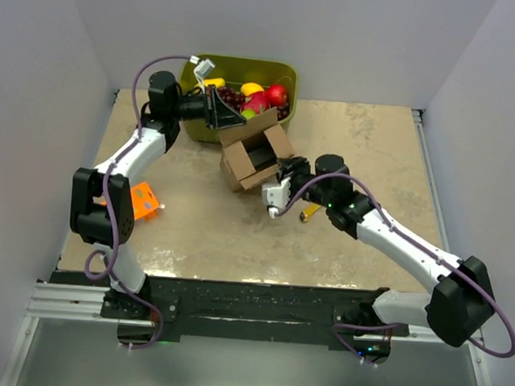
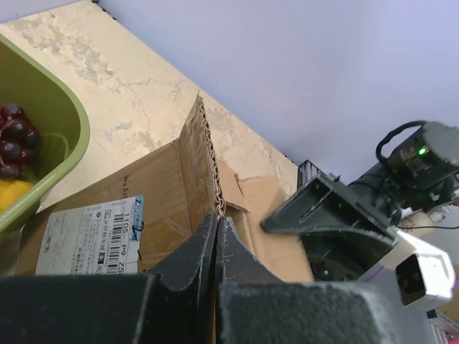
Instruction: Unpack the express box
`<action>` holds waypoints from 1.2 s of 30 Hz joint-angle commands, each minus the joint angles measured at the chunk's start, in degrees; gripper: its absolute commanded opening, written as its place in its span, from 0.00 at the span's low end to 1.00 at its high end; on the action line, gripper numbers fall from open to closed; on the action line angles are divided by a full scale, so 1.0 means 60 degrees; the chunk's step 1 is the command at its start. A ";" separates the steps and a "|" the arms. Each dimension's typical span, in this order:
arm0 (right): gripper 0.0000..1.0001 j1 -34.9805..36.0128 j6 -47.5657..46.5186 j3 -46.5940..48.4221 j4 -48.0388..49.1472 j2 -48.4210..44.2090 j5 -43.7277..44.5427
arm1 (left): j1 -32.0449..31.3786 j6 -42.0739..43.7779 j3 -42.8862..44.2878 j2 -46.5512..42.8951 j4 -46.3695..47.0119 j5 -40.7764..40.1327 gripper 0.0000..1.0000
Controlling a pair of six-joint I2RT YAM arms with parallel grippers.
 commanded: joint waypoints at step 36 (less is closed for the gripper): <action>0.21 0.0258 0.5977 0.4677 -0.2846 0.2091 0.4631 | -0.0882 0.2030 0.0249 -0.0867 -0.1225 -0.0130 0.00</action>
